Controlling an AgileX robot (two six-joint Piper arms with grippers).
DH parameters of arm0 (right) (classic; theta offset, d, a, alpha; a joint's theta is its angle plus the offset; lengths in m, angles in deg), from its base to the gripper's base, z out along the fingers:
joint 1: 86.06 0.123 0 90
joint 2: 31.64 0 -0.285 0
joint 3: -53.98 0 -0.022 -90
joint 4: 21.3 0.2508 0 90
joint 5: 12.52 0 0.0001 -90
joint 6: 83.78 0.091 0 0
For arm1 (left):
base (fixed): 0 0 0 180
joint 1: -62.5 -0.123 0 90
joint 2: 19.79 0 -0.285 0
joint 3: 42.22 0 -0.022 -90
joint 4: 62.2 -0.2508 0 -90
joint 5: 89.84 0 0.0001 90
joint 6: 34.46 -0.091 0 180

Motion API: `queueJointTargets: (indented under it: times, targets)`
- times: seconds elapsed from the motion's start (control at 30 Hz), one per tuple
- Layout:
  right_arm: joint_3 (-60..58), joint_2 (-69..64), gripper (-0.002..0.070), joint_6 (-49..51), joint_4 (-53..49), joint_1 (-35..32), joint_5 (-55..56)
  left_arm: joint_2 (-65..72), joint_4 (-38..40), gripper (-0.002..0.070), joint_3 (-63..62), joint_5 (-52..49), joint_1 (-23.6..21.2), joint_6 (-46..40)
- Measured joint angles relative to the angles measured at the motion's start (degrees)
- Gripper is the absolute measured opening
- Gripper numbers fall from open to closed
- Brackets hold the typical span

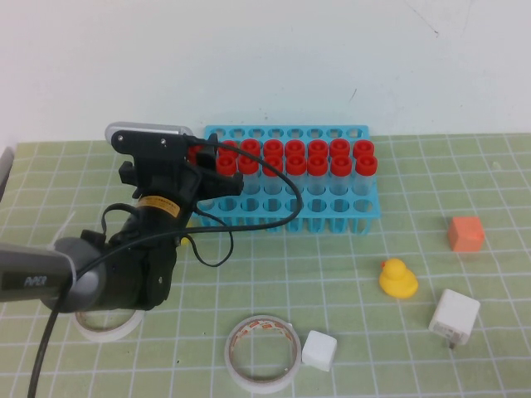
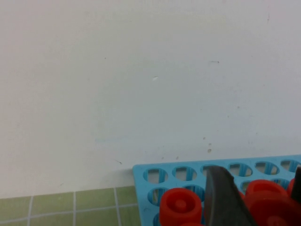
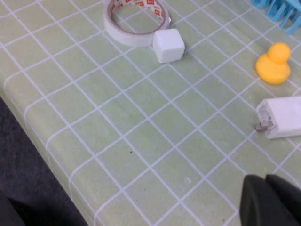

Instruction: Place the test tubes

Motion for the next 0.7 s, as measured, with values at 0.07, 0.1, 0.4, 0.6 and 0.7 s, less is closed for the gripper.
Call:
queueJointTargets:
  times: [0.07,0.1,0.4,0.6,0.7]
  targets:
    - [0.0,0.0,-0.0001,0.0,0.0,0.0,0.0,0.0,0.1,0.0257,0.0,0.0,0.0,-0.2]
    - [0.0,0.0,-0.0001,0.0,0.0,0.0,0.0,0.0,0.1,0.0257,0.0,0.0,0.0,-0.3]
    - [0.0,0.0,-0.0001,0.0,0.0,0.0,0.0,0.0,0.2,0.0257,0.0,0.0,0.0,-1.9]
    - [0.0,0.0,-0.0001,0.0,0.0,0.0,0.0,0.0,0.2,0.0257,0.0,0.0,-0.1,-1.9]
    - [0.0,0.0,-0.0001,0.0,0.0,0.0,0.0,0.0,0.2,0.0257,0.0,0.0,-1.4,-0.6]
